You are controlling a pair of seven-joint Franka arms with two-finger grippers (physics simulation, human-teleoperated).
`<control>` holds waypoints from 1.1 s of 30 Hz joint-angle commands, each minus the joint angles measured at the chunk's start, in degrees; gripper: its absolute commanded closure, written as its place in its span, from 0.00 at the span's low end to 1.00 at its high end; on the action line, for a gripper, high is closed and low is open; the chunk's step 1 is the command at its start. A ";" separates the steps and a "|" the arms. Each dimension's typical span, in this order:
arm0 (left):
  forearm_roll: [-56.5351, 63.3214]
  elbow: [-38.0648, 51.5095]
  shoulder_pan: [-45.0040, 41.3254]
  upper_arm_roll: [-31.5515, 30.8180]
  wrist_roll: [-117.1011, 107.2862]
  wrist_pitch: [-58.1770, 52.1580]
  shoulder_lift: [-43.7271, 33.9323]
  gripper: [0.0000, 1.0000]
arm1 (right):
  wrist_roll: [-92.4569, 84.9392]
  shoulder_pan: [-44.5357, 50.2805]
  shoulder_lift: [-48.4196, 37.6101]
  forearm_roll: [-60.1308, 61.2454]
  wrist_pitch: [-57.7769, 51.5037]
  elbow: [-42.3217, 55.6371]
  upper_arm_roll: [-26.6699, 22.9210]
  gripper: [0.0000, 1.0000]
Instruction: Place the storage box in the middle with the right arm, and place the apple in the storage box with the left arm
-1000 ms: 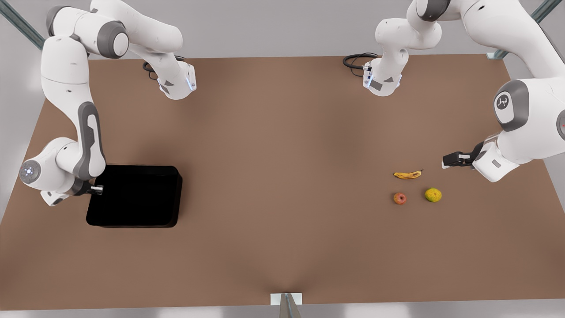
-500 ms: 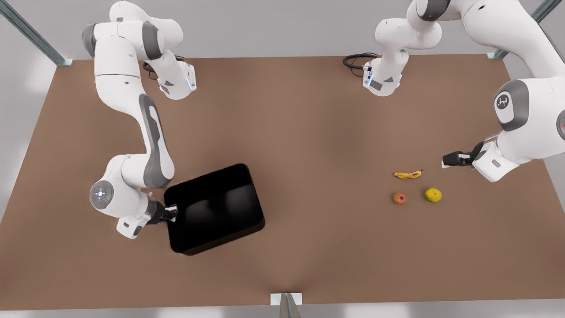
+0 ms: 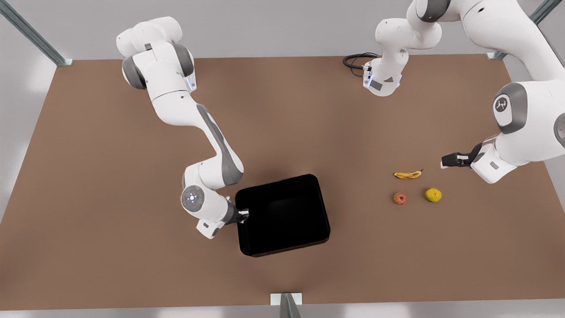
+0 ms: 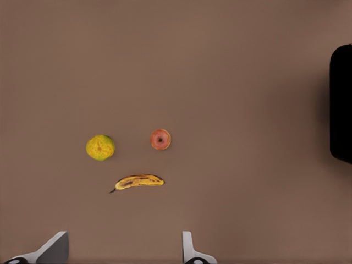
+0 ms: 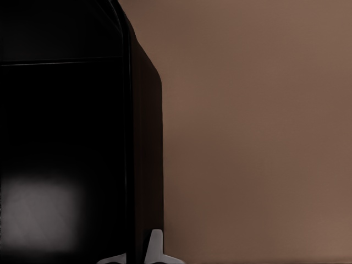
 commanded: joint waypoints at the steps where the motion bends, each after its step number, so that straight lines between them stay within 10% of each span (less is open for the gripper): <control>1: 0.02 -1.03 -0.69 -0.08 -6.79 0.37 -0.38 0.00 | 22.38 0.08 0.45 -0.08 1.63 -0.07 0.01 0.75; 2: 0.02 -8.33 -1.48 -0.17 -8.82 7.93 -3.64 0.00 | 22.29 0.08 0.63 -0.08 1.63 -0.42 0.01 0.25; 3: 0.02 -10.53 -2.00 -0.35 -8.91 12.06 -2.94 0.00 | 22.38 0.08 0.72 -0.17 1.89 -0.60 0.01 0.00; 9: -0.59 -22.57 -3.15 -4.30 -7.60 42.39 7.61 0.00 | 22.56 0.17 -3.15 -0.08 1.55 -0.77 0.01 0.00; 20: -0.06 -25.56 -2.80 -2.98 -0.30 43.27 15.52 0.00 | -16.03 -22.07 -42.26 -28.65 -40.99 -10.97 -1.92 0.00; 33: -0.59 -25.83 -2.36 -2.46 -0.30 46.52 19.83 0.00 | -15.85 -23.47 -42.17 -26.80 -42.49 -12.81 0.19 0.00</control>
